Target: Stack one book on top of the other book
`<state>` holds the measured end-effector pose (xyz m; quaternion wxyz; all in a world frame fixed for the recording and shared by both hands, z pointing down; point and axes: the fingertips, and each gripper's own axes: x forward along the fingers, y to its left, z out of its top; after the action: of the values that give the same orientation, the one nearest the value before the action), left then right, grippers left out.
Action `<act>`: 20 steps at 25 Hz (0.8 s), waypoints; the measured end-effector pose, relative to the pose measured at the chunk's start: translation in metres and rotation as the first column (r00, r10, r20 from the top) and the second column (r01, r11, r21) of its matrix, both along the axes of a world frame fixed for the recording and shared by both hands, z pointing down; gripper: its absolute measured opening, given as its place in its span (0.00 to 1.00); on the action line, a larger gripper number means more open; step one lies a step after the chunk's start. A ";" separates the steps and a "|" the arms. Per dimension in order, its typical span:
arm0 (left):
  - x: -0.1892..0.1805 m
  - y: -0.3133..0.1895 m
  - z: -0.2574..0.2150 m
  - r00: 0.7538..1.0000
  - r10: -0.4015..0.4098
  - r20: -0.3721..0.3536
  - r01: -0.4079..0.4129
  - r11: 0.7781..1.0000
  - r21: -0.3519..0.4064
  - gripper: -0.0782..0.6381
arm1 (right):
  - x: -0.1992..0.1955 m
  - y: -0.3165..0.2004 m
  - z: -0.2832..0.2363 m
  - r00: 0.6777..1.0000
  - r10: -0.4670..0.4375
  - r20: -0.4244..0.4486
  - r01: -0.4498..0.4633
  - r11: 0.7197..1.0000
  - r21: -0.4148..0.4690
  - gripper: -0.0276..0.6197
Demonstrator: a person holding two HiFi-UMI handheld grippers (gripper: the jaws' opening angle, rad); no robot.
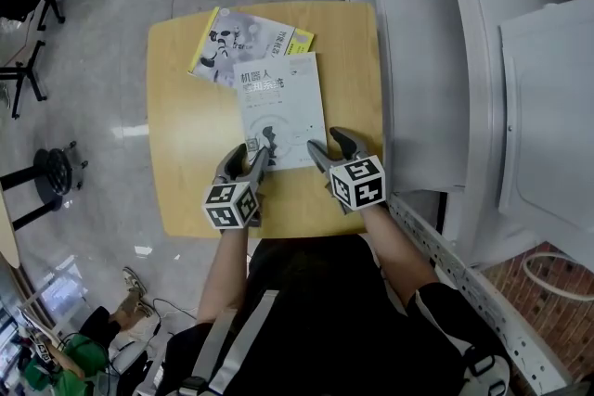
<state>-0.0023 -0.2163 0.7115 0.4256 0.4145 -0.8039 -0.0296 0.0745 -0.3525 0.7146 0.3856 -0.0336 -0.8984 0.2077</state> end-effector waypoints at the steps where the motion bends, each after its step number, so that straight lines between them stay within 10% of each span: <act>1: 0.000 0.000 0.001 1.000 0.001 -0.003 -0.001 1.000 -0.003 0.43 | -0.001 0.003 0.003 1.000 -0.006 -0.024 0.006 1.000 0.007 0.43; 20: 0.038 0.002 0.007 0.969 0.221 -0.112 -0.237 0.958 -0.158 0.42 | 0.028 0.011 0.008 0.981 0.096 -0.166 -0.088 0.995 0.055 0.35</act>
<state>0.0358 -0.2141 0.7189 0.4971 0.4652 -0.7292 0.0695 0.1020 -0.3411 0.7222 0.4508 0.0349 -0.8678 0.2059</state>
